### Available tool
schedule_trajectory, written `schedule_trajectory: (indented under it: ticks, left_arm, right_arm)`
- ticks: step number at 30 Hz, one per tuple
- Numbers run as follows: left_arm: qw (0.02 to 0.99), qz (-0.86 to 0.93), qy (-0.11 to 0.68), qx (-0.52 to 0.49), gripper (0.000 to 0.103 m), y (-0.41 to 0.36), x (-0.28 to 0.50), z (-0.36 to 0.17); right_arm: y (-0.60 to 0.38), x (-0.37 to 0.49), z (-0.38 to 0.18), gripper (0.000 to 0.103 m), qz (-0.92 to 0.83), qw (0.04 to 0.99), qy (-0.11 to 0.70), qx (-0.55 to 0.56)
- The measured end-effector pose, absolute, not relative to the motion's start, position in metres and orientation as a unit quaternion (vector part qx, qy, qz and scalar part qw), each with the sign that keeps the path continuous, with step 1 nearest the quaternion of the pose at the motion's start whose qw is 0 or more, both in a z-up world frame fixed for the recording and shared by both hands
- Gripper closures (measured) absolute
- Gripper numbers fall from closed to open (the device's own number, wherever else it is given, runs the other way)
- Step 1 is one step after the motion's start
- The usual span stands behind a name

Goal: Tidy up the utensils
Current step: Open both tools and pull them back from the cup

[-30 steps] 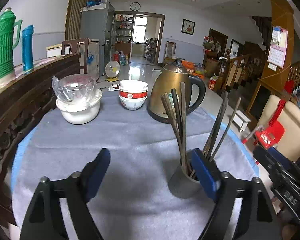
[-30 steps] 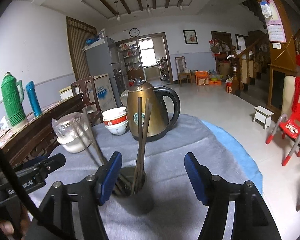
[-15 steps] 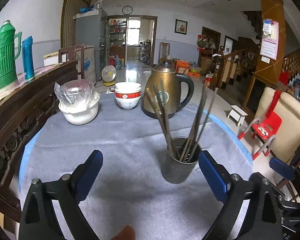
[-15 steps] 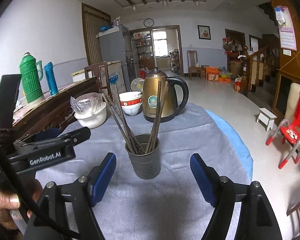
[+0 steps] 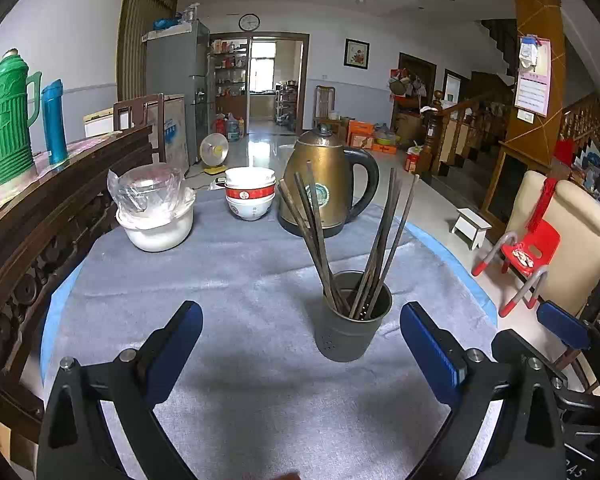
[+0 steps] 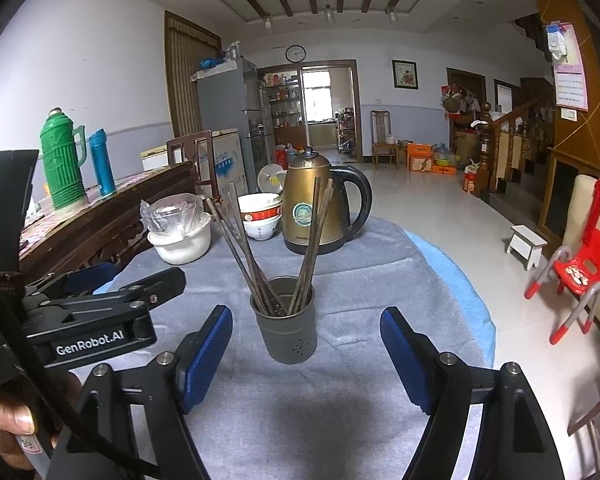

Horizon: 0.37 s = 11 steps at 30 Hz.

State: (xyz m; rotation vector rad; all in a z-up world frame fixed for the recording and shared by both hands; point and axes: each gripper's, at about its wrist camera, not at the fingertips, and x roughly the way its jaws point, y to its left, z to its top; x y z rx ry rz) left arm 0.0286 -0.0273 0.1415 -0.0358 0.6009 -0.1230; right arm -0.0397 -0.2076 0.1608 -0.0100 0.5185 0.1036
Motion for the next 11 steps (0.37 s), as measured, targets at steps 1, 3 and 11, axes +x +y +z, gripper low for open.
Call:
schedule_trajectory:
  ticks: [1, 3, 11]
  left_arm:
    - [0.953, -0.061, 0.296, -0.019, 0.004, -0.0270, 0.0285, 0.1417]
    - [0.953, -0.064, 0.296, -0.019, 0.004, -0.0269, 0.0284, 0.1419]
    - [0.952, -0.069, 0.296, -0.020, 0.004, -0.0276, 0.0271, 0.1423]
  right_arm:
    - [-0.2082, -0.0393, 0.1613, 0.024, 0.051, 0.965, 0.256, -0.004]
    - [-0.2085, -0.0387, 0.1623, 0.024, 0.052, 0.966, 0.254, -0.003]
    - [-0.2057, -0.0359, 0.1618, 0.024, 0.053, 0.966, 0.253, -0.007]
